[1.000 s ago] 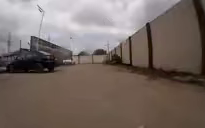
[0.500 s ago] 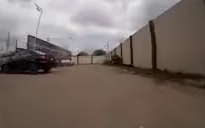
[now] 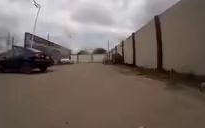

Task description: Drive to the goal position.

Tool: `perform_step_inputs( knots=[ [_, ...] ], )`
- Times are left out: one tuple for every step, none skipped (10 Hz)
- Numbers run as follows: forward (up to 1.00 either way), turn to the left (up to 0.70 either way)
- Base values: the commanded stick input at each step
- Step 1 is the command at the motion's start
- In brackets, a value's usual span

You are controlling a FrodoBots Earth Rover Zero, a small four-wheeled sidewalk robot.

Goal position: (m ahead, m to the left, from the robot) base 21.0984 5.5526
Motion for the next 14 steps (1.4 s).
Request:
perform_step_inputs(
  knots=[
    [1.00, 0.00],
    [1.00, 0.00],
    [1.00, 0.00],
    [1.00, 0.00],
    [1.00, 0.00],
    [1.00, 0.00],
    [1.00, 0.00],
    [1.00, 0.27],
    [1.00, 0.27],
    [1.00, 0.13],
    [1.00, 0.00],
    [1.00, 0.00],
    [1.00, 0.00],
    [1.00, 0.00]
  ],
)
